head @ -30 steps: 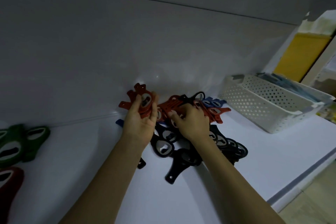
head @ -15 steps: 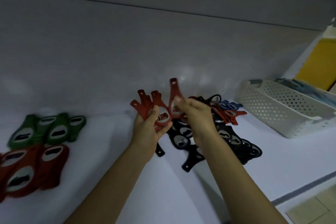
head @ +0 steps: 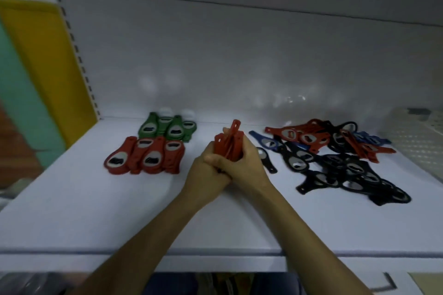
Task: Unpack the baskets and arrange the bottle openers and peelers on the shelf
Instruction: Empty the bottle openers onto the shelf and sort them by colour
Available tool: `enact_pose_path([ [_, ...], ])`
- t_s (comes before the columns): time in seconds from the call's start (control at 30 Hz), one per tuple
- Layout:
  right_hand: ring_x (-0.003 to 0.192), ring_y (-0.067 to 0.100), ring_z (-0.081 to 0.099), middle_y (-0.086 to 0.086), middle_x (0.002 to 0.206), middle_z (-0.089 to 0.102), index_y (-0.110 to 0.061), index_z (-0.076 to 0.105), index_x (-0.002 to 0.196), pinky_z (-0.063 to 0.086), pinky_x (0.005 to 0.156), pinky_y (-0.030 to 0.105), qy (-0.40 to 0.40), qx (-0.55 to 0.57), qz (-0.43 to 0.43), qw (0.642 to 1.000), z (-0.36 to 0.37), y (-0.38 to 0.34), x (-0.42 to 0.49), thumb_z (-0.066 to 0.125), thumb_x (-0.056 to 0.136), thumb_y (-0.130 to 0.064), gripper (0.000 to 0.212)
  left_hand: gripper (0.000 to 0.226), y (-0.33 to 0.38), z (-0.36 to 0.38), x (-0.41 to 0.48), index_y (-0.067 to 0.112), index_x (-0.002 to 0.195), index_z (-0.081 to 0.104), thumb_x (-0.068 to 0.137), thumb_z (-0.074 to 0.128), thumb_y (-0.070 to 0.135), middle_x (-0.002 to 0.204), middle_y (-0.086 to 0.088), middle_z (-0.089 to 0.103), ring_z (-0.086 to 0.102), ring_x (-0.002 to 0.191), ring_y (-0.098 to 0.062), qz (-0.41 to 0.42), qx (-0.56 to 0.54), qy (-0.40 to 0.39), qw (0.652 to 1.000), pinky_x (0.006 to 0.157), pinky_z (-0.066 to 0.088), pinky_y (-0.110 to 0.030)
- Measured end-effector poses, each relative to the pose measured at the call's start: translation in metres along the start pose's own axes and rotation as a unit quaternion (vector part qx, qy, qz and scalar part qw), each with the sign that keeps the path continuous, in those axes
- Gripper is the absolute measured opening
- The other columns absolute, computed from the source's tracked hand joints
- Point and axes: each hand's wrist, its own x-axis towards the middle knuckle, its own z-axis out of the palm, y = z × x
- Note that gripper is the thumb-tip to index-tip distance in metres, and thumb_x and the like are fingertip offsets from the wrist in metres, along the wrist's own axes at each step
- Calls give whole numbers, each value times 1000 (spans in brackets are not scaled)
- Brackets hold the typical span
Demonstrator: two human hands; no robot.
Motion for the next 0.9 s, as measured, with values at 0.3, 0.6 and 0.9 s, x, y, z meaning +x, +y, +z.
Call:
enact_pose_path([
  [0.3, 91, 1, 65, -12, 96, 71, -21, 70, 102, 50, 85, 16, 43, -31, -86, 995, 17, 5, -12, 69, 85, -18, 17, 18, -13, -1, -5, 15, 98, 62, 80, 66, 17, 94, 0, 63, 62, 86, -16, 57, 101, 41, 992, 71, 52, -30],
  [0.6, 94, 3, 66, -11, 97, 72, -30, 69, 95, 52, 89, 22, 50, 24, -64, 996, 16, 5, -9, 65, 89, -20, 12, 53, -15, 6, -8, 16, 128, 49, 83, 39, 43, 118, 1, 56, 53, 109, -18, 56, 379, 52, 922, 95, 42, -34],
  [0.9, 77, 2, 65, -13, 79, 69, -29, 67, 82, 53, 77, 20, 120, 15, -29, 992, 14, 11, -14, 63, 90, -23, 11, 54, -13, 6, -15, 14, 131, 45, 85, 43, 41, 116, -2, 58, 54, 105, -21, 79, 464, 36, 881, 88, 37, -35],
])
